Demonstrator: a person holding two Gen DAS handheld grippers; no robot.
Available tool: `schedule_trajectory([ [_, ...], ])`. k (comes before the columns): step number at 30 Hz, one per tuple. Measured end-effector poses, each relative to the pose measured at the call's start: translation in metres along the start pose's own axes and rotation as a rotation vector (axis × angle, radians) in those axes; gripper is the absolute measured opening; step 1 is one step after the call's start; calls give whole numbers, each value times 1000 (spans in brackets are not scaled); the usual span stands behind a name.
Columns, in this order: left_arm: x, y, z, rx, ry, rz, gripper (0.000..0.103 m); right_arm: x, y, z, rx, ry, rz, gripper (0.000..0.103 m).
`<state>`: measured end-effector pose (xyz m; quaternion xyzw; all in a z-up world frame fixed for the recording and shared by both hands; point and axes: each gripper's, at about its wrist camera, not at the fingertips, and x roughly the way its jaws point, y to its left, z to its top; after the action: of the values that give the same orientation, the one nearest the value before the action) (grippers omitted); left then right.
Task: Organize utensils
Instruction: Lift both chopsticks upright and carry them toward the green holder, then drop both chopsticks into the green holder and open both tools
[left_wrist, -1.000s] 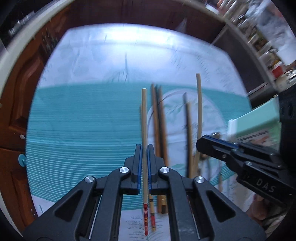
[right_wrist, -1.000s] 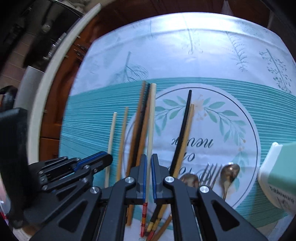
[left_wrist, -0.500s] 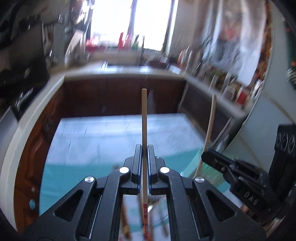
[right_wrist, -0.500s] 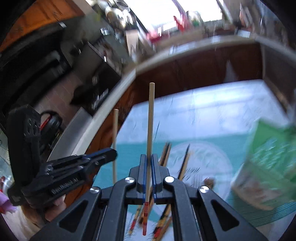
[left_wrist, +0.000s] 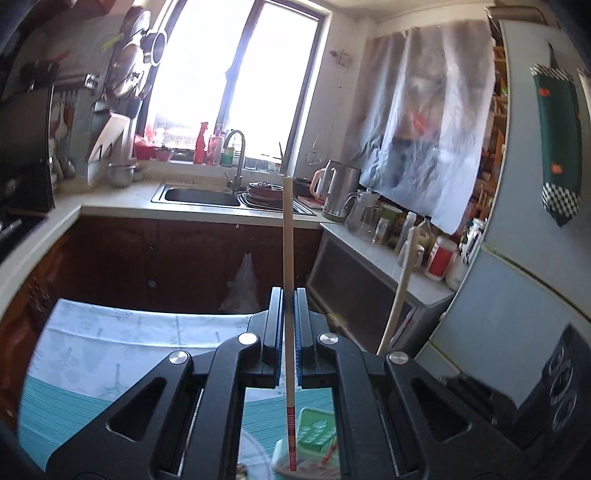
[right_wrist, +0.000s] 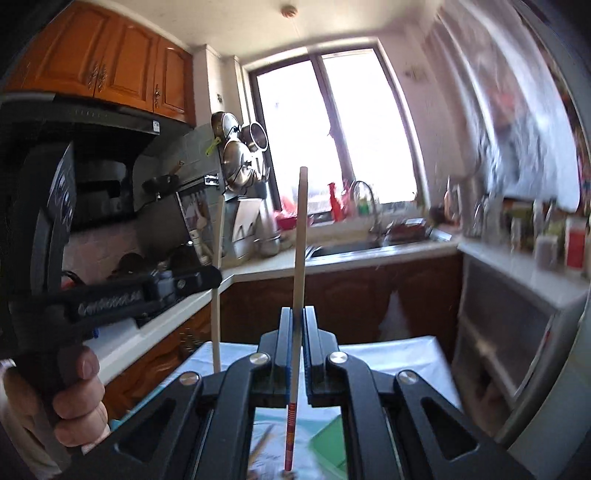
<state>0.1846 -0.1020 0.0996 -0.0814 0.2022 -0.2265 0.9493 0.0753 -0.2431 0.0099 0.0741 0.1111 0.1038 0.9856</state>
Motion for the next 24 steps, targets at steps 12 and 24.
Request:
schedule_trajectory([
  [12,54,8,-22,-73,-5,-33,3,3,-16,-11,-97,-36,-17,4],
  [24,85,14,-86,-46,93,-13,3,5,-29,-9,-74,-100,-27,4],
])
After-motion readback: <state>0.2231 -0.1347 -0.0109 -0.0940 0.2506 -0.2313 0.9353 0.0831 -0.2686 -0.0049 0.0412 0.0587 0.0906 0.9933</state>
